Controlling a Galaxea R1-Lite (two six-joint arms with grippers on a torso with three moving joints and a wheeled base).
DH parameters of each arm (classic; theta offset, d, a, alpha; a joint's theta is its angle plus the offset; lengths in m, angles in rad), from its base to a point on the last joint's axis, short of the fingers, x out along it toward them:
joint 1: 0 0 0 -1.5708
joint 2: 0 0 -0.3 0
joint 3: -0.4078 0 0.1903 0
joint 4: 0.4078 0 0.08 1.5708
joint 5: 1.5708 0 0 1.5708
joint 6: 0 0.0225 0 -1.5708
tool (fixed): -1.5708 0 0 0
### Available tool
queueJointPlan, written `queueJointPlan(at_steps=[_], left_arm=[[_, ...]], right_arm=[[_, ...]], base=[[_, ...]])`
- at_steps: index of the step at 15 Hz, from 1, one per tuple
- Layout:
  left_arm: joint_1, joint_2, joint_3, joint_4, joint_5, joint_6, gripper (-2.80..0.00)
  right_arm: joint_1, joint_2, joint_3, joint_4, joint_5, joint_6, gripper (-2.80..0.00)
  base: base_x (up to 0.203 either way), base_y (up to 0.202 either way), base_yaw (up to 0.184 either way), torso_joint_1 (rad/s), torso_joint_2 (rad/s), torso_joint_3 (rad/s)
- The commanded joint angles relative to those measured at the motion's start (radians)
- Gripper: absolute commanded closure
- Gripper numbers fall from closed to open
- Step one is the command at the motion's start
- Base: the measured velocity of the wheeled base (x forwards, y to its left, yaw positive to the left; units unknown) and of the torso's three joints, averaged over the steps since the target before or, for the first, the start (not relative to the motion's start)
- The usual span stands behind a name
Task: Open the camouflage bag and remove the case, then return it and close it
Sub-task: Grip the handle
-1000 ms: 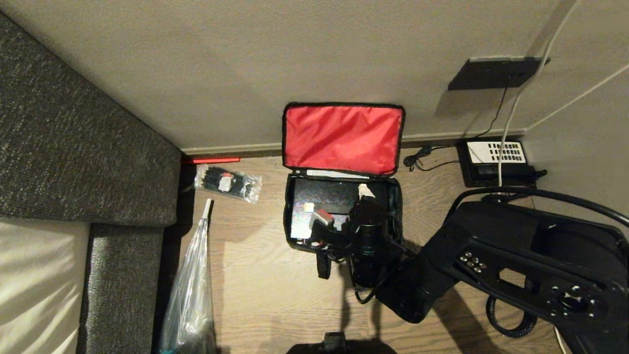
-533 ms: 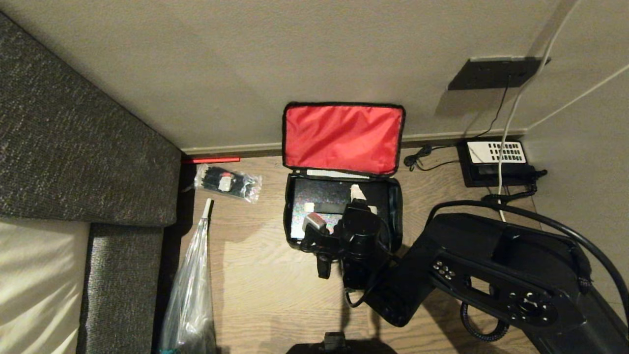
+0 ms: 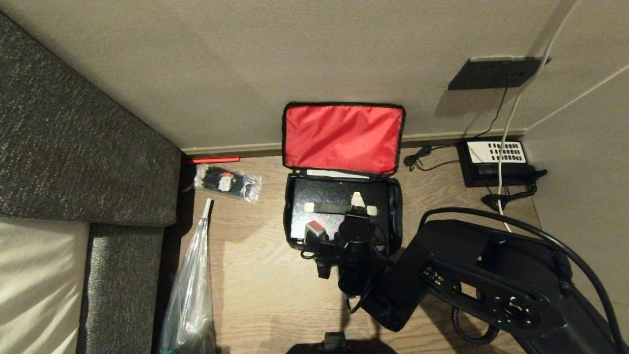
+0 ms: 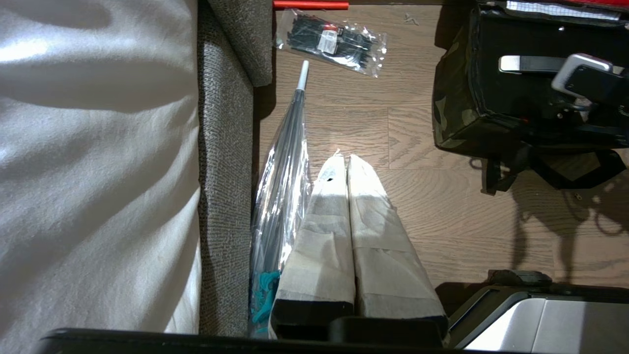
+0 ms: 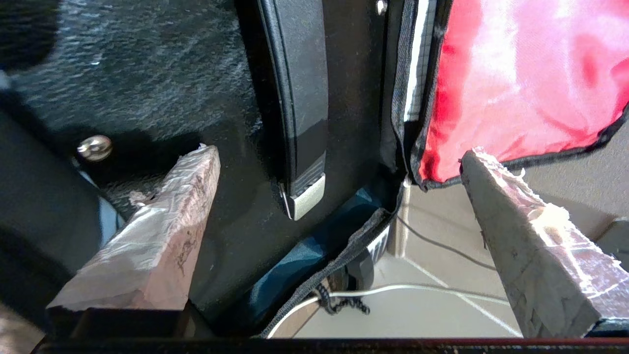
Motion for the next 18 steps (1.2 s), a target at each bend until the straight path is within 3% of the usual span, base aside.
queueJointPlan(at_steps=[1,18], left_arm=[[0.000,0.000,0.002,-0.001,0.001,0.000,0.00],[0.000,-0.001,0.002,-0.001,0.001,0.000,0.00]], right_arm=[[0.001,0.011,-0.046,-0.006,-0.015,-0.008,-2.80],[-0.028,0.128,-0.252,-0.058,0.017,-0.036,-2.80]], base=[[0.000,0.000,0.000,0.000,0.00,0.000],[0.000,0.000,0.000,0.000,0.00,0.000]])
